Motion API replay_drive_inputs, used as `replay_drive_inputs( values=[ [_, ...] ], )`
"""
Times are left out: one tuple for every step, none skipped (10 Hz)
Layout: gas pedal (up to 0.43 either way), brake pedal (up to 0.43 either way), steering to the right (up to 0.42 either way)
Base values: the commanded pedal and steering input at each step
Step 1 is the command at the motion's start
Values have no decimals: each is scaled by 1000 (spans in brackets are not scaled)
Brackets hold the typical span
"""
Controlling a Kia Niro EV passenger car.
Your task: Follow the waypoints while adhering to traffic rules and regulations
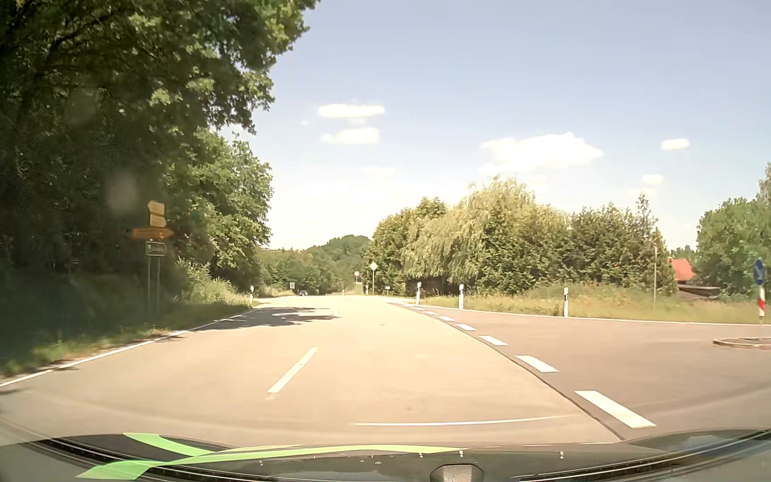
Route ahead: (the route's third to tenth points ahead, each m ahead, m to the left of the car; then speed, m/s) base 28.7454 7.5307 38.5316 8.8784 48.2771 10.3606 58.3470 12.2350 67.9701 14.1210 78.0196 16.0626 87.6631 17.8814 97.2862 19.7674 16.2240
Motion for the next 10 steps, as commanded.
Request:
replay_drive_inputs(
  values=[
    [228,0,-32],
    [177,0,-34],
    [157,0,-35],
    [157,0,-35],
    [169,0,-35],
    [197,0,-35],
    [228,0,-33],
    [248,0,-29],
    [260,0,-24],
    [280,0,-23]
  ],
)
